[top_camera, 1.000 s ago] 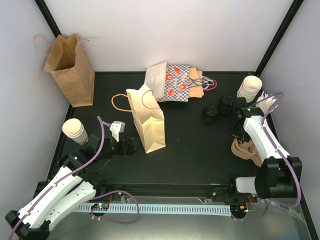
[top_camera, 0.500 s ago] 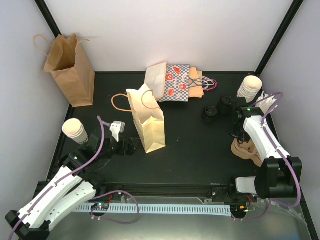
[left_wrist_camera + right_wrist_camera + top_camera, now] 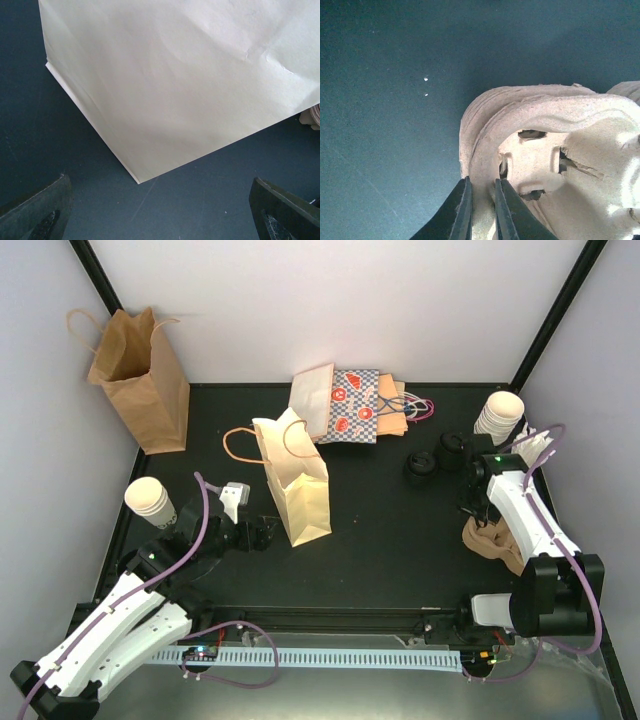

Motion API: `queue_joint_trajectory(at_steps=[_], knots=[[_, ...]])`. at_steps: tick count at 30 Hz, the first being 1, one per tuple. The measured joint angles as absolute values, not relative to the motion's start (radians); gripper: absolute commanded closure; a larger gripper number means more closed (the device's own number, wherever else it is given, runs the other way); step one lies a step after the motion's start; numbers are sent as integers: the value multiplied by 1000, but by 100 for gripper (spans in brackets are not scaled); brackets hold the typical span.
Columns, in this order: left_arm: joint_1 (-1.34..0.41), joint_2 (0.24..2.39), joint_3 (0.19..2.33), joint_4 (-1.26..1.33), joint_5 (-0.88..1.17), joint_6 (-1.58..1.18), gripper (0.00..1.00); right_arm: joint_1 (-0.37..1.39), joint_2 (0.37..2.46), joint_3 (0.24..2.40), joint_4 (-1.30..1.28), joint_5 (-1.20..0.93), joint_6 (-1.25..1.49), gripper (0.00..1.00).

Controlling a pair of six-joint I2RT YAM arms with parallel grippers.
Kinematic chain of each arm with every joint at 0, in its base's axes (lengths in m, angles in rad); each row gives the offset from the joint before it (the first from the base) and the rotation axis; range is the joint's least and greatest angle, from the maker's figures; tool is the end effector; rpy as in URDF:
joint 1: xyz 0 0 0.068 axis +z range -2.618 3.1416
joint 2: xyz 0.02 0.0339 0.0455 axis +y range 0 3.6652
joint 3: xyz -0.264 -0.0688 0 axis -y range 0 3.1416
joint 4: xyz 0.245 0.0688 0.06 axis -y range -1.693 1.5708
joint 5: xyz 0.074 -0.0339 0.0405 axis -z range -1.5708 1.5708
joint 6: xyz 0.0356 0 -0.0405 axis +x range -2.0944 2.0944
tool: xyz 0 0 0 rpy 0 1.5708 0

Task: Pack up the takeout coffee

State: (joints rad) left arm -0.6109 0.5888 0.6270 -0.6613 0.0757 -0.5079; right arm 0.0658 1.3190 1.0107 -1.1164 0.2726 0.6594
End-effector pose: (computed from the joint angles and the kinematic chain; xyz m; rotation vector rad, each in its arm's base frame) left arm 0.1065 -0.0779 0.2655 0.1618 2.2775 -0.6945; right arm 0.2218 0.0050 0.2449 0.8743 2.7594 -0.2960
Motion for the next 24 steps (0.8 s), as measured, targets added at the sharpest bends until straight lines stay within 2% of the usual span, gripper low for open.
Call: queue_joint_trajectory(at_steps=[24], knots=[[-611,589,627,-661,83,-508,1,66,1293,1082,-1173,247,633,83]])
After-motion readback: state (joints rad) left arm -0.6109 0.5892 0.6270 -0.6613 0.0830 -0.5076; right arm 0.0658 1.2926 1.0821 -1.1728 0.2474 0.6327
